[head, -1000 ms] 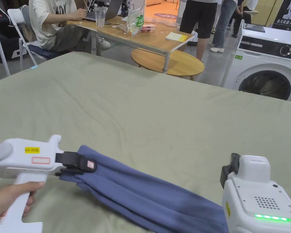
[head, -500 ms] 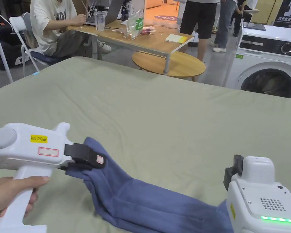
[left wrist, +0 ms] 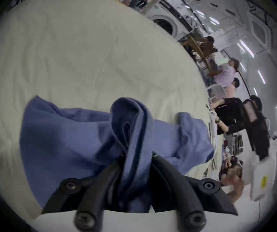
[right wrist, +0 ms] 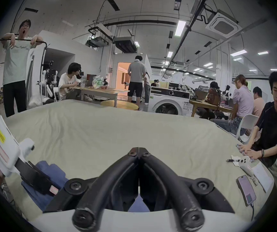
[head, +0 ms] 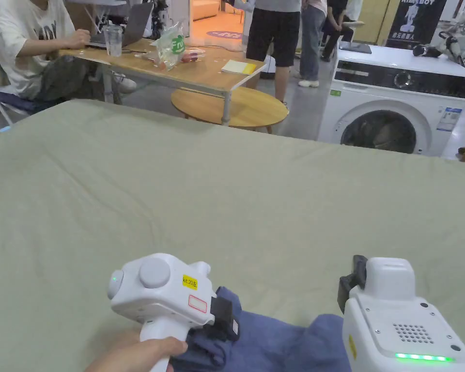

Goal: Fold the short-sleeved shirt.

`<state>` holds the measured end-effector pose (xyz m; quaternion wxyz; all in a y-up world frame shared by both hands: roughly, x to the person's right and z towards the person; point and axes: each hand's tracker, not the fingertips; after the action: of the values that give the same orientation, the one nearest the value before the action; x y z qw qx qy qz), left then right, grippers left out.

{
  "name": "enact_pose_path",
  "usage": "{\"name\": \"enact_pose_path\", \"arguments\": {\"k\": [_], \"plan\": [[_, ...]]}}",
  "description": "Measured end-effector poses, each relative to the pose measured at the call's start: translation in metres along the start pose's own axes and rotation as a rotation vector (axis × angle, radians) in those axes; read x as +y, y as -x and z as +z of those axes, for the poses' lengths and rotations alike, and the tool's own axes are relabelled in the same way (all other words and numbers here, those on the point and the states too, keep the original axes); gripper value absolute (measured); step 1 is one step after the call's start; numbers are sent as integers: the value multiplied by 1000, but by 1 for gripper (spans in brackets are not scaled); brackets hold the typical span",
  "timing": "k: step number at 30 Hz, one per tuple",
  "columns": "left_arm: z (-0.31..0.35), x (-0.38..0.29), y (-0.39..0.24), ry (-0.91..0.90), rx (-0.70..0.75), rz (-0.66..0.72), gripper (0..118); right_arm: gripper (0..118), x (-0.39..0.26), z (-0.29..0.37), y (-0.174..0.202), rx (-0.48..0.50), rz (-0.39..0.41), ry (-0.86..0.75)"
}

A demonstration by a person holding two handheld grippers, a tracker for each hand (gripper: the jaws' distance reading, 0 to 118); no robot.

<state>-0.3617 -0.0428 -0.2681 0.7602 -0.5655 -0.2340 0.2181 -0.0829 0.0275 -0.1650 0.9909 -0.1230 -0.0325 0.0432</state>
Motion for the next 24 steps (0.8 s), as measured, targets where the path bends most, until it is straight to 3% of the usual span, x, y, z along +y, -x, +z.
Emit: {"name": "enact_pose_path", "arguments": {"k": [3,6,11,12,13,16,18,24], "plan": [[-12,-4,-1,19,13,10,14,0,-3,1,-6,-10,1,9],[-8,-4,-2,32,-59,-1,50,0,-4,1,-9,-19,-1,15],[17,-3,-21,66,-67,-73,53,0,-5,2,-10,-20,3,20],[24,-3,-22,63,-92,-80,53,0,-5,2,-10,-19,3,18],[34,-3,-22,46,-103,-83,42,0,-5,3,-11,-19,3,16],[62,-2,-21,-57,-162,-111,30,0,-6,5,-13,-19,3,14],[73,-1,-15,-126,-169,-102,12,0,-6,7,-14,-22,2,14],[43,3,5,-74,-17,-61,3,0,-10,8,-17,-23,-12,24]]}}
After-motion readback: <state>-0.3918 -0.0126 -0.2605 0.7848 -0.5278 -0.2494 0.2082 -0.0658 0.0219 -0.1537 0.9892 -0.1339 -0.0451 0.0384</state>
